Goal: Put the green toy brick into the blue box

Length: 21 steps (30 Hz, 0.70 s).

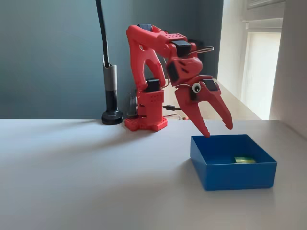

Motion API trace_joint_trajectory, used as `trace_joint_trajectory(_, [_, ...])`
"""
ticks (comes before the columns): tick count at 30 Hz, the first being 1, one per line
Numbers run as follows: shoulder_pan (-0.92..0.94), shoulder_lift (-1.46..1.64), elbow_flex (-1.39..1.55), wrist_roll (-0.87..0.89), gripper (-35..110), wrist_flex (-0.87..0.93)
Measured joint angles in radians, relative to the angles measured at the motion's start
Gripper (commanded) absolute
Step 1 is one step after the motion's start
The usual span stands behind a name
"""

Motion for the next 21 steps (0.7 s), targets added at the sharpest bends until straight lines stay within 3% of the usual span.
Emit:
trace_joint_trajectory(8, [0.011,0.0,-0.023,0.034,0,0.0])
trace_joint_trajectory(21, [0.273,0.0,-0.114,0.103,0,0.0])
